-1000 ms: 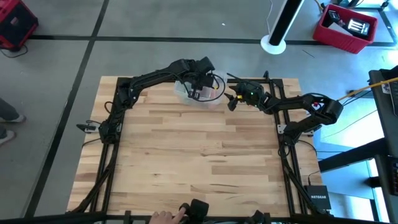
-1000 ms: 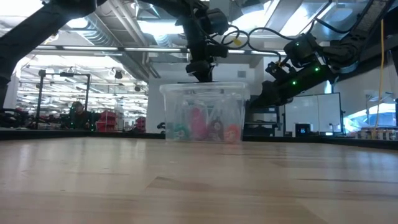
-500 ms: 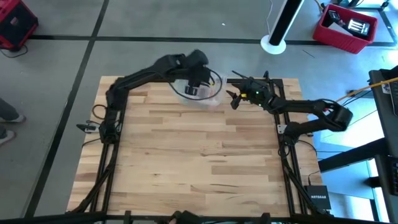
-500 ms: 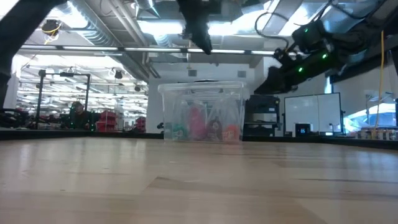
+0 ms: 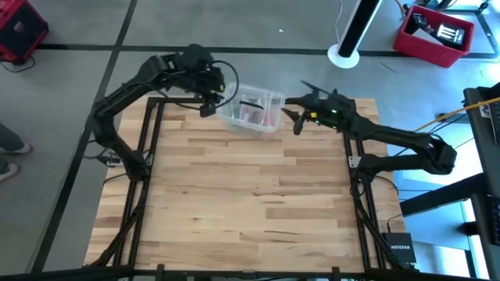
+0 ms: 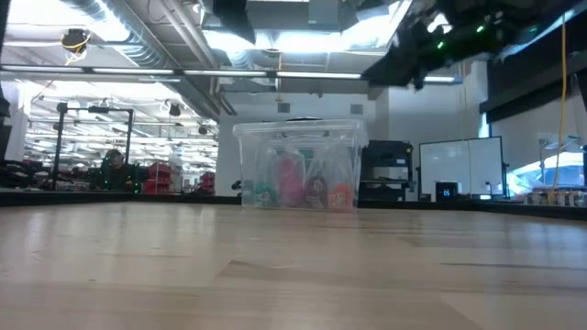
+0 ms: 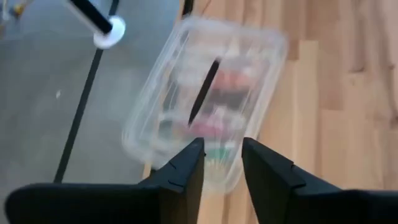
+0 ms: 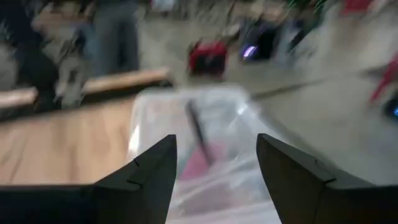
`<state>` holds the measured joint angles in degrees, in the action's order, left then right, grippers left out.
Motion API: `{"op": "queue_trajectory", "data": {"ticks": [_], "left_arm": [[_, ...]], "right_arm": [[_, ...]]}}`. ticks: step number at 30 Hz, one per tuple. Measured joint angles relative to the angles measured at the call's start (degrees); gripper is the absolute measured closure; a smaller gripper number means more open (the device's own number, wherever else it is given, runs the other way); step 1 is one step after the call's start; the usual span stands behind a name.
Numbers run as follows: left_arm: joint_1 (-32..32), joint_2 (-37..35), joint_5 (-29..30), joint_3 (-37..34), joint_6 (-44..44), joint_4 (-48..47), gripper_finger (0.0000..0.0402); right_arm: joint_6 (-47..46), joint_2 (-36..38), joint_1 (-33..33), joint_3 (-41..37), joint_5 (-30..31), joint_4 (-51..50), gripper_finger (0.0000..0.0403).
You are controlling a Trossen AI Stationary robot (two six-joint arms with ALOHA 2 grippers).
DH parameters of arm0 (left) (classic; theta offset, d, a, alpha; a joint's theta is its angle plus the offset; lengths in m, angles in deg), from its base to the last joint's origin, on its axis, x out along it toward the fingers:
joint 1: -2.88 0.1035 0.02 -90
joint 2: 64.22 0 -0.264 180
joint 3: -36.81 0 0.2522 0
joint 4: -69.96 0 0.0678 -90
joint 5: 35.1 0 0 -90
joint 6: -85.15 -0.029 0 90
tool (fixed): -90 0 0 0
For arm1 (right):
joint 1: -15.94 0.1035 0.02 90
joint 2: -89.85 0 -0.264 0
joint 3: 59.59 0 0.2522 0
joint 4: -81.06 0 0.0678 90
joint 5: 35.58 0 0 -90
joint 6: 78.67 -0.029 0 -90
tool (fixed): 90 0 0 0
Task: Roll bandage
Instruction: Adjust the transparent container
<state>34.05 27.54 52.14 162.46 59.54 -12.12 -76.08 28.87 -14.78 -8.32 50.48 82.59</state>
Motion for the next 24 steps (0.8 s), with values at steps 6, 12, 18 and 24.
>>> {"op": "queue_trajectory", "data": {"ticks": [6,12,18,24], "left_arm": [[0.77,-9.05,0.08,-15.60,2.32,6.44,0.0326],[0.78,-15.57,0.18,-23.36,3.11,11.05,0.0340],[0.76,-16.88,0.37,-23.44,4.02,10.88,0.0343],[0.75,-16.76,-0.21,-23.49,4.58,10.77,0.0343]], "right_arm": [[2.84,-10.20,4.99,1.99,-19.34,0.44,0.0181],[4.85,-17.05,9.94,1.88,-15.47,-0.22,0.0181],[7.51,-18.04,10.05,1.88,-2.49,-0.98,0.0181],[10.19,-17.86,10.01,1.91,1.82,0.49,0.0181]]}}
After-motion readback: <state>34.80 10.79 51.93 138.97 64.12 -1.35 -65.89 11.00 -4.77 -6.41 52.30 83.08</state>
